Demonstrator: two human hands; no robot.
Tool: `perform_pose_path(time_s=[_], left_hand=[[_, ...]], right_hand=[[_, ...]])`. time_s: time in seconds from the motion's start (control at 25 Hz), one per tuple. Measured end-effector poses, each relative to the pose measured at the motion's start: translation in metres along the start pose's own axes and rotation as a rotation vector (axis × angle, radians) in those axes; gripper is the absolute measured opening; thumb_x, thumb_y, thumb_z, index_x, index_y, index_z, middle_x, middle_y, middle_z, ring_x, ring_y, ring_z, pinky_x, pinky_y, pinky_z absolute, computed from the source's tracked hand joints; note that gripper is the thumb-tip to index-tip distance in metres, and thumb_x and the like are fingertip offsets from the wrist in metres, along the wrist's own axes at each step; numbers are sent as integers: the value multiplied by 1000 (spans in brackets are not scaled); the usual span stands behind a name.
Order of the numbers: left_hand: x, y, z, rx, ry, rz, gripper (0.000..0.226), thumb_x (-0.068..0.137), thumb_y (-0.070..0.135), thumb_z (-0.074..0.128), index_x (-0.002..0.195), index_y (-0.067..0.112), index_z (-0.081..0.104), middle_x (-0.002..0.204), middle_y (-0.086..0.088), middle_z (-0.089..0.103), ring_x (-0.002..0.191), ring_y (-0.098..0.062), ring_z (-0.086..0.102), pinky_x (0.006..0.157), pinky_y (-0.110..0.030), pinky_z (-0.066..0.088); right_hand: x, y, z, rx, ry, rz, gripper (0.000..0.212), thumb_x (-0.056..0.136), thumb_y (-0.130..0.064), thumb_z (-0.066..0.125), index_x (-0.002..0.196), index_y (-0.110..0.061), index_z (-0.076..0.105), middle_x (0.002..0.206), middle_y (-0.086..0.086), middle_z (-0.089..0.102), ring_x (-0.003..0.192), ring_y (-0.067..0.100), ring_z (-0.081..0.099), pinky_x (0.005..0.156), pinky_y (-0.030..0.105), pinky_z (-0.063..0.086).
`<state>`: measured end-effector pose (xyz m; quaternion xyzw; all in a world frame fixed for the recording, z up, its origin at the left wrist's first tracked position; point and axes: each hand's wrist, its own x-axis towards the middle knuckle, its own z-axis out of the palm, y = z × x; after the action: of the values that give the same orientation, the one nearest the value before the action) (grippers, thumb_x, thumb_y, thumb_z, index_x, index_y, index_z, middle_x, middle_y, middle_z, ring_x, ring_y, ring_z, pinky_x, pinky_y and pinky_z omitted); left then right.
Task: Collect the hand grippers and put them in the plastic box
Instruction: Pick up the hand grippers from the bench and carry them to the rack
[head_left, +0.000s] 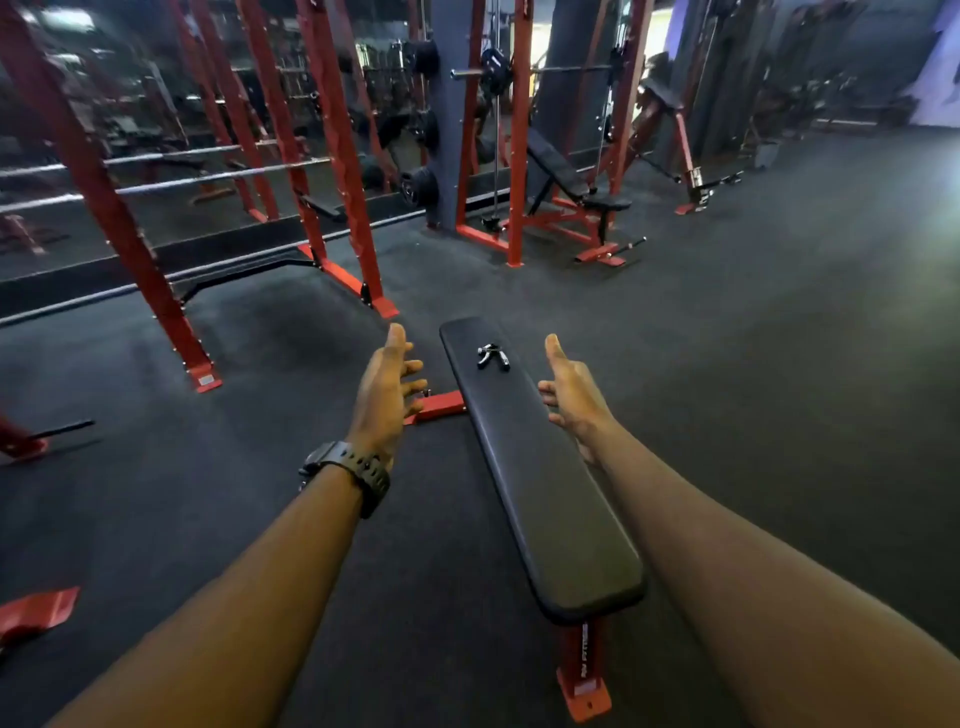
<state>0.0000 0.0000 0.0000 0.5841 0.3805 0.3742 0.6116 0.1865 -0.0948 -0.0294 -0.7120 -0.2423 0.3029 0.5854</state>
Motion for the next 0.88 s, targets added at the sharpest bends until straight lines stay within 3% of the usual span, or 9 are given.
perform_pose_path(time_s=[0.16, 0.24, 0.32, 0.48, 0.6, 0.76, 0.8, 0.88], left_hand=[[94, -16, 22, 1, -15, -63, 63, 95, 65, 33, 134, 19, 50, 132, -8, 57, 117, -26, 59, 103, -49, 48], [143, -26, 30, -1, -35, -85, 60, 96, 65, 33, 131, 20, 51, 130, -7, 58, 116, -26, 59, 103, -49, 48], [199, -31, 32, -15, -62, -95, 53, 97, 62, 33, 124, 21, 53, 120, -2, 61, 112, -24, 60, 102, -47, 48], [304, -40, 34, 29, -73, -125, 39, 97, 63, 33, 99, 31, 56, 104, 6, 62, 102, -20, 62, 100, -48, 50], [374, -51, 44, 53, -79, -143, 44, 93, 69, 35, 97, 30, 56, 109, -3, 62, 102, -25, 62, 102, -53, 50], [462, -74, 66, 82, -96, -192, 52, 84, 75, 36, 103, 30, 56, 116, -5, 63, 106, -26, 63, 101, -54, 50], [483, -80, 71, 83, -102, -193, 51, 85, 74, 36, 103, 31, 56, 113, -4, 61, 103, -24, 61, 101, -54, 50], [527, -99, 83, 94, -101, -207, 47, 89, 71, 35, 102, 31, 56, 111, -4, 60, 102, -23, 61, 101, -54, 50]], right_hand=[[88, -3, 20, 6, 4, 14, 101, 84, -76, 39, 139, 8, 34, 135, 34, 50, 125, 49, 48, 104, 62, 42], [131, -1, 34, -24, 13, 40, 100, 83, -78, 39, 142, 4, 37, 133, 31, 54, 124, 47, 51, 103, 58, 44], [181, 0, 53, -12, 30, 86, 98, 82, -79, 39, 142, -1, 41, 133, 26, 57, 123, 42, 54, 101, 54, 46], [267, -15, 92, 25, 41, 143, 92, 89, -72, 39, 140, 5, 38, 137, 31, 53, 126, 46, 50, 102, 58, 44], [329, -24, 116, 35, 25, 133, 87, 95, -64, 38, 139, 11, 34, 138, 37, 47, 128, 53, 44, 103, 67, 38], [422, -11, 137, 28, 20, 169, 92, 93, -67, 38, 137, 13, 31, 136, 39, 45, 126, 54, 45, 103, 68, 37], [446, -3, 139, 22, 23, 181, 93, 92, -68, 39, 135, 14, 34, 134, 39, 47, 124, 53, 48, 104, 66, 39], [498, 19, 140, -4, 34, 217, 83, 91, -68, 40, 115, 9, 59, 120, 32, 62, 109, 45, 62, 96, 53, 49]])
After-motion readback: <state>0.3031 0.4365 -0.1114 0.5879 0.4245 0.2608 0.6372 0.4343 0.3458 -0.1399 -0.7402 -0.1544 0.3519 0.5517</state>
